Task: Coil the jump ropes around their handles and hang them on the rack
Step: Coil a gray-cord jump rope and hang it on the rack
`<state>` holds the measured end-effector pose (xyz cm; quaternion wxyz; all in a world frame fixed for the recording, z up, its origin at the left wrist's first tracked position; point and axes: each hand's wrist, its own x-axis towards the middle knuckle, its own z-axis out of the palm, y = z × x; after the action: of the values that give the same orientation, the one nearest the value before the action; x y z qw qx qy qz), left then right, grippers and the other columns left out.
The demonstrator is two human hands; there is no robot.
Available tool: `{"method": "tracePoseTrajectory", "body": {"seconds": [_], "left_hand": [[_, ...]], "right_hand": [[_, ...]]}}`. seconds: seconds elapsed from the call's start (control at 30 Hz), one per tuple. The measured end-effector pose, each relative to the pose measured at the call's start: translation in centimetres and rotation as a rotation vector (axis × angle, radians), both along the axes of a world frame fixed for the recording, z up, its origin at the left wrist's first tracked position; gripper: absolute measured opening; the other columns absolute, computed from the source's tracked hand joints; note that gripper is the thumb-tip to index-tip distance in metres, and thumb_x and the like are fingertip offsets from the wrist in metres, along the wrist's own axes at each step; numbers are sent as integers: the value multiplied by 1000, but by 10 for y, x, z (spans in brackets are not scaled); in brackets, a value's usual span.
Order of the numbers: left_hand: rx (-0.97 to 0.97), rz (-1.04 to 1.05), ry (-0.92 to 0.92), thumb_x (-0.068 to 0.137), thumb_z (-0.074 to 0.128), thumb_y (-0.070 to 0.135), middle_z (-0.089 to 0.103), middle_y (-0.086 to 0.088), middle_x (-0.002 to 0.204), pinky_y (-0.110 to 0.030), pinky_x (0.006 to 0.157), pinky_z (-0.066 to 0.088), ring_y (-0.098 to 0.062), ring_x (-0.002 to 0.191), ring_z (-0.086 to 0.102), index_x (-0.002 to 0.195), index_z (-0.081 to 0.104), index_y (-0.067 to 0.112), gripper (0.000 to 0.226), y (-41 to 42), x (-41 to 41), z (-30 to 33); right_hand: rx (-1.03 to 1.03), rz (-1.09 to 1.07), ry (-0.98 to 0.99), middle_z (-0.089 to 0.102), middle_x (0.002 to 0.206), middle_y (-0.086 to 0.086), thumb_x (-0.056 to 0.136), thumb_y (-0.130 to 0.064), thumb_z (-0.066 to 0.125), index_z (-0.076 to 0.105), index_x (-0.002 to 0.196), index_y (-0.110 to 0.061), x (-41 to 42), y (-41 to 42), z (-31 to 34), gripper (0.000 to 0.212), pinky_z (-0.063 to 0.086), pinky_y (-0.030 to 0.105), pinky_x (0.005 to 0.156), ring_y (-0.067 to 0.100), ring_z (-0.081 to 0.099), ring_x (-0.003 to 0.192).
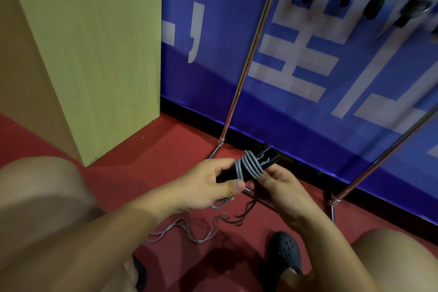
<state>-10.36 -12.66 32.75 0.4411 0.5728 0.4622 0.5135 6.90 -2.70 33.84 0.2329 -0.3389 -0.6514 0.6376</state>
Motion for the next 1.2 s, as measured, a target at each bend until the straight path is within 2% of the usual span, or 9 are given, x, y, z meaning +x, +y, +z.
{"method": "tracePoseTrajectory", "body": {"seconds": [0.13,0.2,0.27,0.37,0.5,0.63,0.93,1.1,1.2], "left_hand": [[10,116,25,93,66,24,63,14,72,-22,68,46,-6,69,55,103,67,31,13,3,-3,-2],[-9,217,38,96,65,19,60,9,69,-25,63,44,-11,65,53,93,68,37,19,4,-6,-4],[-44,301,61,96,64,16,55,2,65,-26,56,38,-11,57,48,85,66,31,19,6,-9,-7],[-82,391,96,96,64,15,52,11,58,-23,53,36,-5,52,44,81,63,26,19,7,-10,-10],[-146,459,123,97,62,17,63,-1,71,-27,57,44,-12,58,56,92,66,20,6,10,-14,-14],[-202,486,181,97,62,21,74,0,80,-25,59,50,-13,63,69,96,66,25,6,13,-14,-16],[-247,456,510,93,62,38,73,5,77,-36,73,58,-5,59,70,93,60,37,2,11,-14,-22],[-309,554,637,84,61,52,71,15,76,-38,73,59,-13,69,71,102,61,46,19,13,-19,-24],[-354,654,641,79,59,57,71,15,76,-38,76,59,-17,72,72,99,60,47,22,21,-29,-22]], "right_hand": [[-35,-32,-19,59,70,6,100,-16,54,60,96,-8,0,1,-1,10,44,22,59,13,49,58],[-26,-42,-34,61,69,5,98,-17,58,59,108,-4,0,2,-3,16,42,20,54,11,48,56],[-13,-62,-36,61,69,5,97,-15,59,59,110,-5,0,3,-2,16,40,20,52,10,47,54],[-4,-61,-36,59,67,6,97,-10,59,58,105,-4,1,3,-4,10,34,21,48,10,42,49],[85,-17,-100,57,64,2,96,-12,61,63,87,-9,0,0,-6,9,31,24,48,11,41,49],[191,30,-211,56,55,-7,97,-18,61,63,72,-12,2,-2,-4,26,36,22,50,9,44,49],[314,134,-291,51,52,-6,100,-25,57,65,80,-8,5,-10,-5,27,37,26,52,9,45,50],[514,160,-390,59,60,5,90,-38,60,56,77,-9,9,-13,-2,32,46,41,58,12,52,55],[524,145,-379,61,62,7,90,-37,59,57,79,-10,9,-16,-2,29,54,44,62,22,64,58]]}}
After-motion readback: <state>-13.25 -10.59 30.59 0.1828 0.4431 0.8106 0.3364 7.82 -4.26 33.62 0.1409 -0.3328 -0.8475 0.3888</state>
